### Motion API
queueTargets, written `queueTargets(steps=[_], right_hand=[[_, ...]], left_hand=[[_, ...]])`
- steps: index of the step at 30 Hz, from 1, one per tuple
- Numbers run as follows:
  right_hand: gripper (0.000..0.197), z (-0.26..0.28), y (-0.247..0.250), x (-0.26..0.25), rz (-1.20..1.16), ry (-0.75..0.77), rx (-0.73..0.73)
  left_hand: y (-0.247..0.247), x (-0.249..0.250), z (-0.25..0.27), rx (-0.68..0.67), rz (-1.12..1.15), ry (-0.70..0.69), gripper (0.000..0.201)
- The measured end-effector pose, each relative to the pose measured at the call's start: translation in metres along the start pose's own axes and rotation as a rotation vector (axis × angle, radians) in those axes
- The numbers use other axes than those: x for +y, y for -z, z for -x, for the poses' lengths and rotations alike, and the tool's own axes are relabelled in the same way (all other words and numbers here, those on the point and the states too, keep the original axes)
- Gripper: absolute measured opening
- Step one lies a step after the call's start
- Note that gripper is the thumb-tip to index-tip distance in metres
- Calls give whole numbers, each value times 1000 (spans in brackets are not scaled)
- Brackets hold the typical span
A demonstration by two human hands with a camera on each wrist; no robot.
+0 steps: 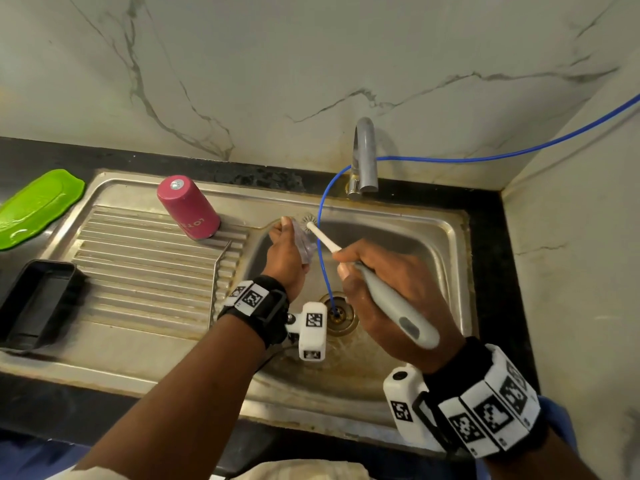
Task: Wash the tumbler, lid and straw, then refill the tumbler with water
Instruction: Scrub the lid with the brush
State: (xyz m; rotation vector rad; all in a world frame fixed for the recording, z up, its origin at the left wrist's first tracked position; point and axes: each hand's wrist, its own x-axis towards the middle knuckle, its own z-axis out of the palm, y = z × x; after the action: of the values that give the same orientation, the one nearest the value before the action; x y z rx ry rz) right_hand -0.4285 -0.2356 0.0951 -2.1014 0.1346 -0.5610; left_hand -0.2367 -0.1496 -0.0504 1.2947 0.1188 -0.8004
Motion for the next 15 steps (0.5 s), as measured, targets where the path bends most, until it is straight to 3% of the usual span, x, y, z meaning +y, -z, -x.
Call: queueTargets(steps=[3,6,8,12,15], right_hand=[[15,11,-2,-8,34,20,-32],[17,8,-1,-5,5,-6,-3],[19,-2,1,1,-48,-37,24],[16,-10,-3,2,24,17,40],[18,2,-7,-5,-6,4,-5]], left_hand=[[9,-4,-17,16,25,47,119],[-4,7,-1,-7,11,-31,78],[-6,3,0,-40,-15,-39,65],[-4,4,-3,-38,67,-34,62],[3,20,-5,44,189,11,84]])
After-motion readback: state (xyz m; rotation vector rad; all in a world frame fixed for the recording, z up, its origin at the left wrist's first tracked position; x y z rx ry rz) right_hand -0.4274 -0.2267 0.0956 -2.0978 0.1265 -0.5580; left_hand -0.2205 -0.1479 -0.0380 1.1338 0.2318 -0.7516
